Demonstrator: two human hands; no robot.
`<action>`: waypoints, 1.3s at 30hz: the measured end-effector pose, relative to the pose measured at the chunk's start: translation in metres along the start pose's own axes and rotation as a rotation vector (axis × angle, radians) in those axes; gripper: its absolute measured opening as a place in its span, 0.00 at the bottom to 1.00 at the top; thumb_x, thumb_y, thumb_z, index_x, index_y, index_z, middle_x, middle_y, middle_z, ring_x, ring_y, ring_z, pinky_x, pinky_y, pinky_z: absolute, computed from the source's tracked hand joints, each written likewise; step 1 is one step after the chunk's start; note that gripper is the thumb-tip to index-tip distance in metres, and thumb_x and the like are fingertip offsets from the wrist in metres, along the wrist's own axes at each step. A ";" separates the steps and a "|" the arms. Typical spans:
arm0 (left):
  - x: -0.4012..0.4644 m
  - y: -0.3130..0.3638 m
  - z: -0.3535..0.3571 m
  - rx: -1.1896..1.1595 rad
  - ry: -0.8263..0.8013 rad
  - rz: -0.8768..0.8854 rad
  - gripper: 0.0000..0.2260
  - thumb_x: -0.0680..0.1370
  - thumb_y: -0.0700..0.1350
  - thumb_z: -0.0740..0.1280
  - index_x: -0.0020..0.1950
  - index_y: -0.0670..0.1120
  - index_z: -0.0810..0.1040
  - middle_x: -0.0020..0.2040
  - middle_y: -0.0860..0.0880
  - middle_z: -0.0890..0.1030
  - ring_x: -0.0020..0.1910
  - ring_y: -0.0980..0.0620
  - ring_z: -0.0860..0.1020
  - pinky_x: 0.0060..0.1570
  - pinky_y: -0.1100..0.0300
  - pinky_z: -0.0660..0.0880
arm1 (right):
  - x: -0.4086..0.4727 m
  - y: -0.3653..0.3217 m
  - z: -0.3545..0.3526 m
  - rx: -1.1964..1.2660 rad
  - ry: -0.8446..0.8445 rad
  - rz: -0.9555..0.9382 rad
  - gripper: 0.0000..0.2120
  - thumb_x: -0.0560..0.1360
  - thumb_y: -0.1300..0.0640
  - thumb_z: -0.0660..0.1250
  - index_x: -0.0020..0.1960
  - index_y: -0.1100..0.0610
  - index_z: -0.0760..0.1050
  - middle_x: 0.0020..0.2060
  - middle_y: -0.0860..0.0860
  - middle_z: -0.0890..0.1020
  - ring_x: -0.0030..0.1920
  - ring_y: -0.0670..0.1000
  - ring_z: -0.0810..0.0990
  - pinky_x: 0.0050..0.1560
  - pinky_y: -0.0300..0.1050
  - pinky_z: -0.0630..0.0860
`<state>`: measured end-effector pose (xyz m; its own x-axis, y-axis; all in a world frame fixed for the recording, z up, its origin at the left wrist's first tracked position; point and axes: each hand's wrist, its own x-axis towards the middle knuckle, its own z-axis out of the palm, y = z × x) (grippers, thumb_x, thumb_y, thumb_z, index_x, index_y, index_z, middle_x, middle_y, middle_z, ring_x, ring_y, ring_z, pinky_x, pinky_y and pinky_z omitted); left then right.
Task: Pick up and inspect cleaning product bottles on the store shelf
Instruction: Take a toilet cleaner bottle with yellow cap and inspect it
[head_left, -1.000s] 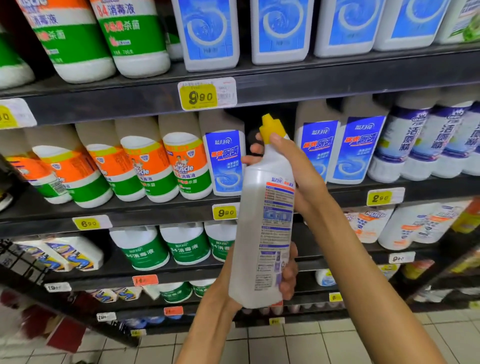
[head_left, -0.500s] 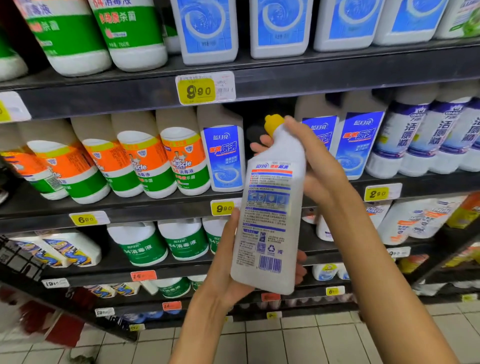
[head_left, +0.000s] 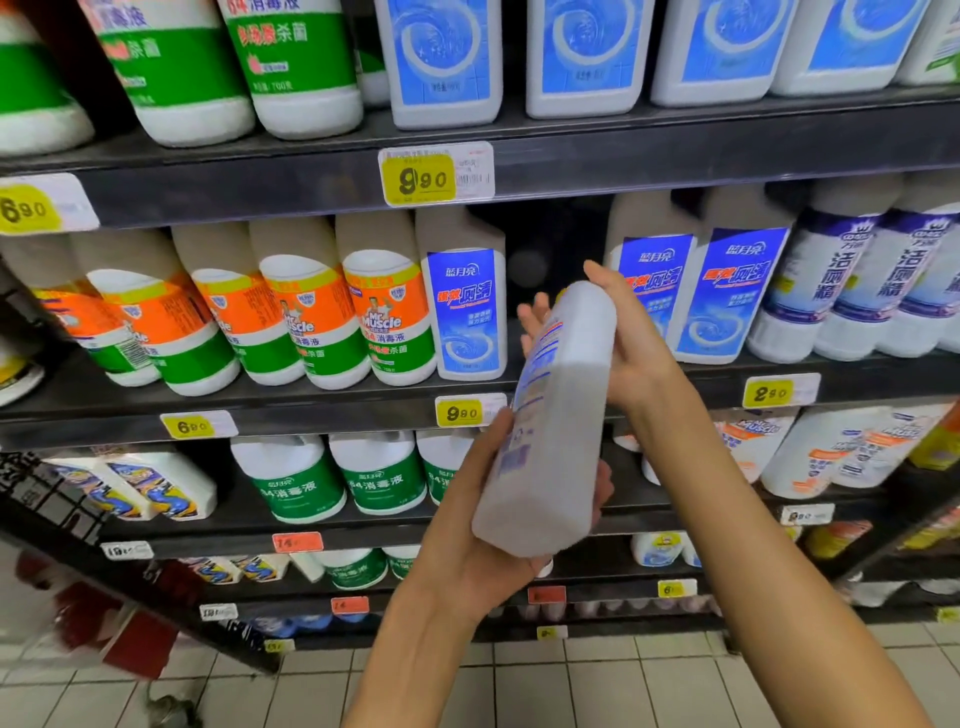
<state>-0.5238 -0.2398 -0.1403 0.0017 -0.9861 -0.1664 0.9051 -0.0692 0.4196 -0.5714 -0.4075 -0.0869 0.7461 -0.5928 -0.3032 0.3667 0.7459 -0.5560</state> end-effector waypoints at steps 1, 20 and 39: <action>0.000 0.000 0.001 -0.049 -0.013 -0.019 0.34 0.55 0.41 0.83 0.58 0.33 0.79 0.47 0.34 0.82 0.39 0.36 0.83 0.34 0.48 0.81 | 0.001 0.002 0.000 0.006 -0.005 0.008 0.15 0.73 0.47 0.68 0.44 0.60 0.74 0.36 0.56 0.84 0.38 0.56 0.85 0.44 0.49 0.79; 0.004 -0.006 -0.006 0.176 -0.054 -0.093 0.39 0.59 0.67 0.75 0.57 0.38 0.78 0.42 0.42 0.79 0.35 0.48 0.78 0.34 0.57 0.76 | -0.004 0.003 0.003 -0.606 -0.115 -0.222 0.18 0.70 0.40 0.70 0.44 0.55 0.80 0.39 0.54 0.85 0.41 0.52 0.85 0.41 0.45 0.82; -0.009 0.002 0.025 -0.076 -0.047 -0.028 0.23 0.72 0.49 0.71 0.63 0.39 0.76 0.59 0.36 0.76 0.57 0.37 0.74 0.53 0.43 0.77 | -0.007 0.021 -0.019 -0.436 0.173 0.222 0.14 0.76 0.50 0.62 0.52 0.62 0.74 0.47 0.57 0.79 0.41 0.51 0.79 0.44 0.44 0.78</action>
<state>-0.5321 -0.2353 -0.1159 -0.0425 -0.9901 -0.1340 0.9341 -0.0870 0.3463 -0.5794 -0.3932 -0.1113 0.6632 -0.5039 -0.5534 -0.0833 0.6851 -0.7236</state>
